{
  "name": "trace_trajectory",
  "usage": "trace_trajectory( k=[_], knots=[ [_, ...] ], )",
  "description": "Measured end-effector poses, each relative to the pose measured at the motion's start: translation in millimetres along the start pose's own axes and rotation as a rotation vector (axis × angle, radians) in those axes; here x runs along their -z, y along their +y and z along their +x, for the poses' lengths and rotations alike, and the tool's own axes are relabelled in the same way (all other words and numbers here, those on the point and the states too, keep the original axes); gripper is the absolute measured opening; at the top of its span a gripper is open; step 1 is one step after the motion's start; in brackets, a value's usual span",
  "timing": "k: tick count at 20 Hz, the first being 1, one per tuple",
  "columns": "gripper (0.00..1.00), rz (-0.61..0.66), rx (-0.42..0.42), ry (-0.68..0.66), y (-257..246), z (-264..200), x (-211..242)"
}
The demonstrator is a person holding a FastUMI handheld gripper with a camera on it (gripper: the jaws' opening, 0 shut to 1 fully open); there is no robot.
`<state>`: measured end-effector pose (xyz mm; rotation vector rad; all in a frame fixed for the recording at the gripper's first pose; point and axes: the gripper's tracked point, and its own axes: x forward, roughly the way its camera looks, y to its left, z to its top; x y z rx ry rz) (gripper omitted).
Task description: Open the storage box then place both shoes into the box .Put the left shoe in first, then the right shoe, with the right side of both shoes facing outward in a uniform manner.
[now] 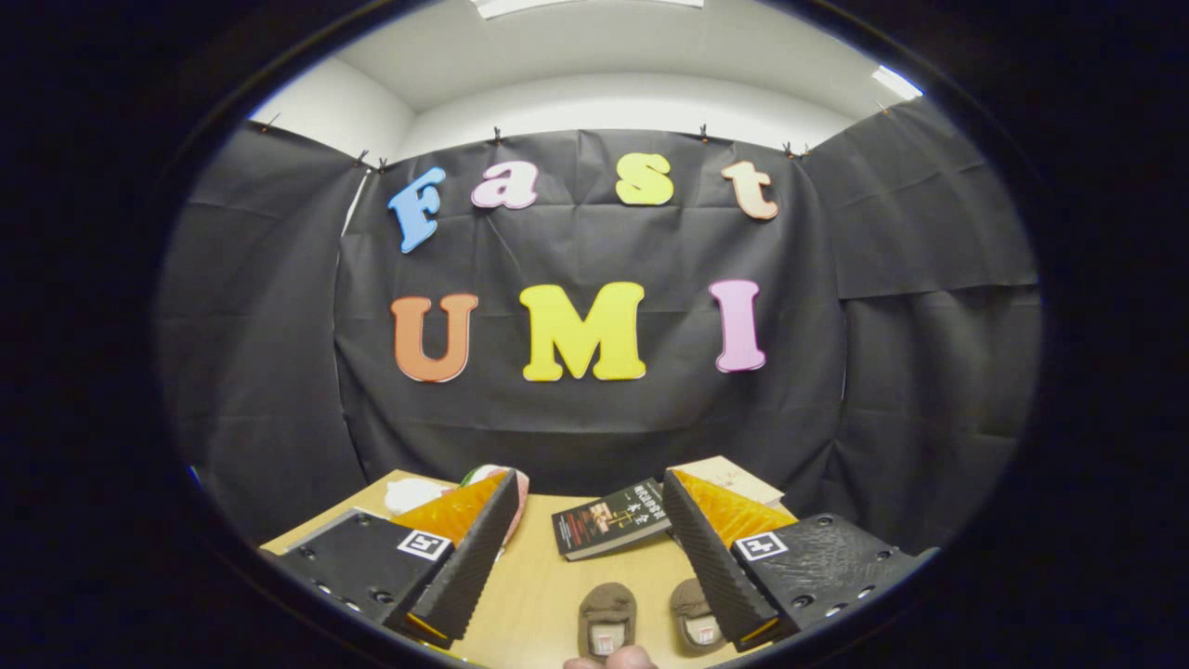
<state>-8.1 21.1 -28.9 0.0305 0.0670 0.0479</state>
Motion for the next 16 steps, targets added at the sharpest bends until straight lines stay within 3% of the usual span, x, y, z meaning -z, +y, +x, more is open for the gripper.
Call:
trace_trajectory(
  k=[7, 16],
  knots=[
    [0.95, 0.067, -0.105, 0.106, 37, 7, 56],
    [0.95, 0.144, -0.285, 0.312, 141, 34, 180]
  ],
)
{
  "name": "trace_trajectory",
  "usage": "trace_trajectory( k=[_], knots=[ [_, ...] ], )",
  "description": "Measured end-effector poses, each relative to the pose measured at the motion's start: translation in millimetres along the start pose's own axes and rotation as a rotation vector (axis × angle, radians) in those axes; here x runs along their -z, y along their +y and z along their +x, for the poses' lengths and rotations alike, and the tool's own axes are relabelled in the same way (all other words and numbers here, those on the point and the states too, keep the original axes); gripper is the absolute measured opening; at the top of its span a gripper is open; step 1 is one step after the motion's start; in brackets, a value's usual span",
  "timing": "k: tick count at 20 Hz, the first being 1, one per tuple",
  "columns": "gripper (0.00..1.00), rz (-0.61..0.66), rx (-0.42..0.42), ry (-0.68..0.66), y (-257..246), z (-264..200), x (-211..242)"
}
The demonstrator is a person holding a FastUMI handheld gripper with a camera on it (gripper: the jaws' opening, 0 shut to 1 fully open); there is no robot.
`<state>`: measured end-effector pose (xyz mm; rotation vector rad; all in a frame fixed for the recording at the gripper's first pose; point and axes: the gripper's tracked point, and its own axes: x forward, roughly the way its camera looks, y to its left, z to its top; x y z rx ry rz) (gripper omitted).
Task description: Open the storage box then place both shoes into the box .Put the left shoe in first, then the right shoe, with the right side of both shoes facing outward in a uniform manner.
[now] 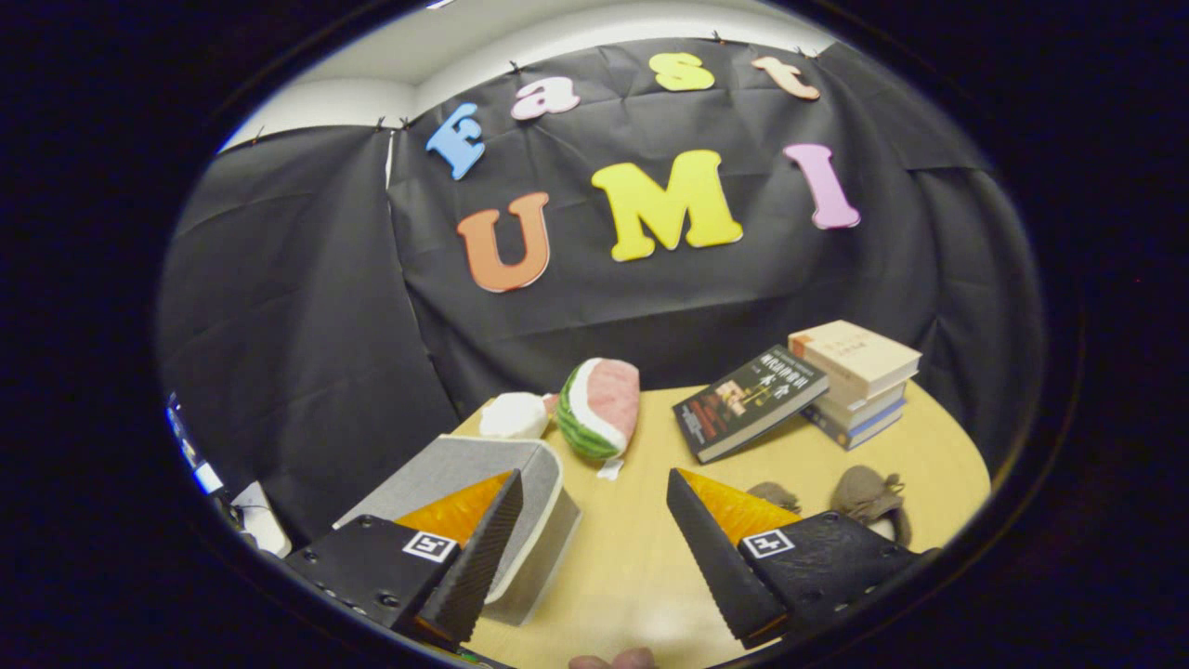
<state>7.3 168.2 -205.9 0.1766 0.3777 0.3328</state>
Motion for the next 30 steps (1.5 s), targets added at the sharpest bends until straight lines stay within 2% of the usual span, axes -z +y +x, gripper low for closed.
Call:
trace_trajectory(
  k=[3, 8, 15, 21, 24, 26, 30],
  knots=[
    [0.96, 0.022, -0.045, 0.059, 22, 17, 34],
    [0.95, 0.099, -0.120, 0.131, 49, 38, 67],
    [0.96, 0.338, -0.207, 0.176, 53, 46, 78],
    [0.96, 0.459, -0.301, 0.234, 81, 47, 92],
    [0.95, 0.546, -0.323, 0.260, 89, 46, 99],
    [0.95, 0.559, -0.315, 0.268, 85, 45, 93],
    [0.72, 0.552, -0.294, 0.245, 73, 42, 74]
  ],
)
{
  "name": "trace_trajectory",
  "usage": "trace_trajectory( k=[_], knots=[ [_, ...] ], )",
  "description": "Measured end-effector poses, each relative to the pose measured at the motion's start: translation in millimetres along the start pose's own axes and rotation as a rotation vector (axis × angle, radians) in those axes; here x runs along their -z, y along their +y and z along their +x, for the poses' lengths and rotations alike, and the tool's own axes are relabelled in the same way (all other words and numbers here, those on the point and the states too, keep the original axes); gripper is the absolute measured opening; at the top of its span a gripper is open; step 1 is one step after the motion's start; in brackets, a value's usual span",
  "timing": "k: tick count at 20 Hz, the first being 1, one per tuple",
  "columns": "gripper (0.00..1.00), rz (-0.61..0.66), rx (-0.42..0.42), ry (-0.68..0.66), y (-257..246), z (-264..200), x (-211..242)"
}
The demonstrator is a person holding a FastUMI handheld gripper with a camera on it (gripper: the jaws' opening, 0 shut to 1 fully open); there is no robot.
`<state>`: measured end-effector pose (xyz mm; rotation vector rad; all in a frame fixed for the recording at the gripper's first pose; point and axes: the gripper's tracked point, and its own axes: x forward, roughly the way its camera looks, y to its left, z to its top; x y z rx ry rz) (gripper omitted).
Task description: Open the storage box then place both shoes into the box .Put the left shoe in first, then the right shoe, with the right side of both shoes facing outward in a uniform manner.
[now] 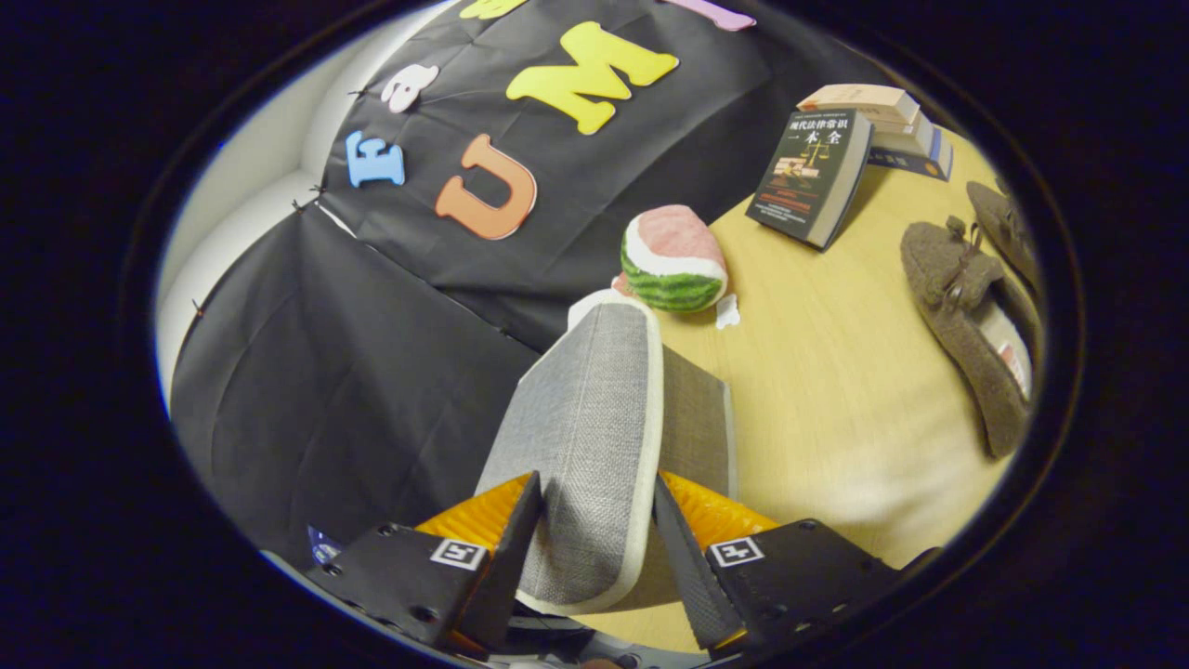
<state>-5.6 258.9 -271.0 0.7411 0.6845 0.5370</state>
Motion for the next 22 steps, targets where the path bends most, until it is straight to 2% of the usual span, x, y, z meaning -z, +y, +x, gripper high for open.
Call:
trace_trajectory(
  k=[2, 3, 5, 6, 8, 13, 16, 18, 19, 20, 22],
  knots=[
    [0.33, -0.008, 0.034, -0.038, -3, -11, -15],
    [0.14, -0.019, 0.021, -0.020, 4, -10, -14],
    [0.08, -0.060, 0.044, -0.016, 18, -14, -19],
    [0.00, -0.083, 0.041, -0.014, 25, -10, -21],
    [0.00, -0.129, 0.032, -0.025, 46, -16, -35],
    [0.00, -0.323, -0.055, -0.048, 148, -18, -56],
    [0.00, -0.416, -0.119, -0.034, 205, 1, -47],
    [0.00, -0.466, -0.124, -0.023, 226, 10, -41],
    [0.05, -0.488, -0.129, -0.022, 235, 18, -37],
    [0.06, -0.512, -0.136, -0.022, 242, 22, -35],
    [0.17, -0.576, -0.159, -0.017, 261, 32, -23]
  ],
)
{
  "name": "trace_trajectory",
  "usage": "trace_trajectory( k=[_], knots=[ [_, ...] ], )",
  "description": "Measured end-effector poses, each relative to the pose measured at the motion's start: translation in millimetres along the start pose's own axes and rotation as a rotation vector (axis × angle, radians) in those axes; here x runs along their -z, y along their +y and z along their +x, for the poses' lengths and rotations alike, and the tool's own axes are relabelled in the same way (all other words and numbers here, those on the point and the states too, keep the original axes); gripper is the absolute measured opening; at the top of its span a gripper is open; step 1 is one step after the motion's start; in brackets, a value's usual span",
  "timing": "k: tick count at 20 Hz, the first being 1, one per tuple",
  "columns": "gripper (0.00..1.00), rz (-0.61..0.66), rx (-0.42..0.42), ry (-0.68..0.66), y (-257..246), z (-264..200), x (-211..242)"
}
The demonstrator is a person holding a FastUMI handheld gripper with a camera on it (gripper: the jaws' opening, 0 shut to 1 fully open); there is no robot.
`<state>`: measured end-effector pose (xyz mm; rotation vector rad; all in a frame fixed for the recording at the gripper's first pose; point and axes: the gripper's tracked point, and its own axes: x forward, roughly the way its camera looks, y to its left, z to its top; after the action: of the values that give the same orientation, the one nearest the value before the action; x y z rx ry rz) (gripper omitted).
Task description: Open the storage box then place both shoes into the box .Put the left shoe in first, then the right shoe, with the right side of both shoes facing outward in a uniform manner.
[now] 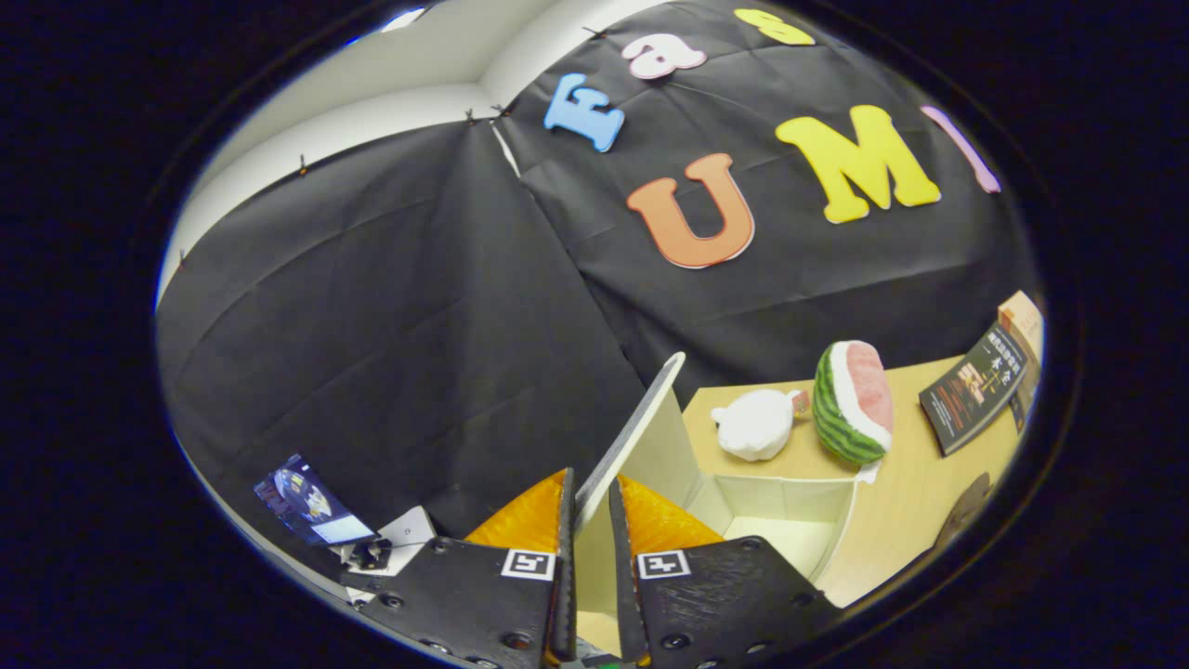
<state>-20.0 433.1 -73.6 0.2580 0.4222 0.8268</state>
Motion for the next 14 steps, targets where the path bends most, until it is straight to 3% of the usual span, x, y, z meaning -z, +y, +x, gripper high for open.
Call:
trace_trajectory(
  k=[6, 10, 14],
  knots=[
    [0.77, -0.091, -0.053, 0.039, 25, 23, 12],
    [0.84, -0.118, -0.030, 0.029, 22, 20, 2],
    [0.88, -0.151, 0.115, -0.030, -23, -10, -9]
  ],
)
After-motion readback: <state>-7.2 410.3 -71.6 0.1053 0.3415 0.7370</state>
